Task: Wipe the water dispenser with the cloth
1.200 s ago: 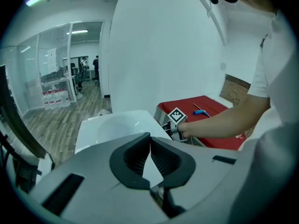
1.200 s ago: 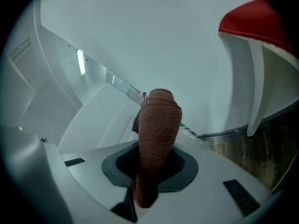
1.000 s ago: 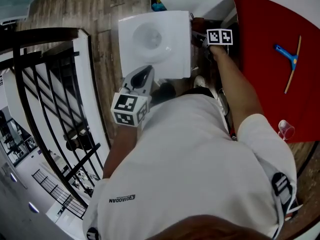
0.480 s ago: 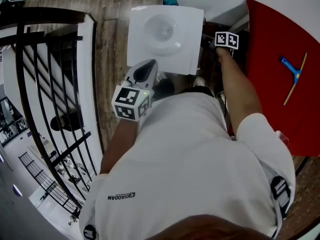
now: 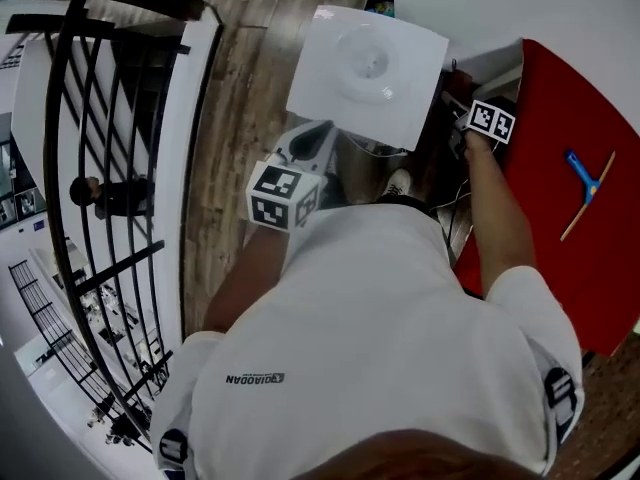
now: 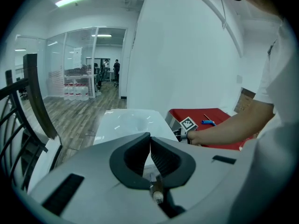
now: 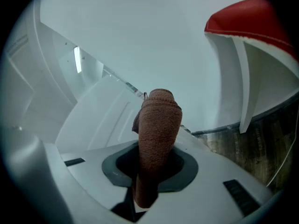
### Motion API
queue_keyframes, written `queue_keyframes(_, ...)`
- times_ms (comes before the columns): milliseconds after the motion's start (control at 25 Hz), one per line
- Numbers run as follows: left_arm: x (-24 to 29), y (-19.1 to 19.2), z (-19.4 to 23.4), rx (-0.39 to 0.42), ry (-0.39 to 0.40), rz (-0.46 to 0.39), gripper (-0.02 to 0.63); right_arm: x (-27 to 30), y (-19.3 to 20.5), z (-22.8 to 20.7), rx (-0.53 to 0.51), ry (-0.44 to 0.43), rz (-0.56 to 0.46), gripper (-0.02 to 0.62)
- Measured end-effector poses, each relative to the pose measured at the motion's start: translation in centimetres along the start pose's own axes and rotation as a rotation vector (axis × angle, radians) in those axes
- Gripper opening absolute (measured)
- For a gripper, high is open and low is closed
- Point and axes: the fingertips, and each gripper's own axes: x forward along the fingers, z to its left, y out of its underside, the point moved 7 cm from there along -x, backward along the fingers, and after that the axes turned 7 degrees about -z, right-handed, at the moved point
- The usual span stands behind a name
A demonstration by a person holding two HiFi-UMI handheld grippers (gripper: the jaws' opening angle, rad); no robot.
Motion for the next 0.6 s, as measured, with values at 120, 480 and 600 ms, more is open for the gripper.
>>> queue_keyframes(120, -2.0, -0.5, 1.7, -0.024, 0.006, -0.019, 0.001, -2.8, -1.0, 3.7, 0.0, -0.026, -0.087, 0.074)
queue_keyframes(480, -6.2, 1.8, 2.9, -0.031, 0.115, -0.095, 0.001, -13.7, 2.2, 13.5, -0.065, -0.094, -0.348, 0.075)
queue_keyframes(600, -9.6, 3.1, 3.8, -0.015, 0.163, -0.107, 0.002, -15.8, 5.2, 19.8, -0.087, -0.188, -0.413, 0.075)
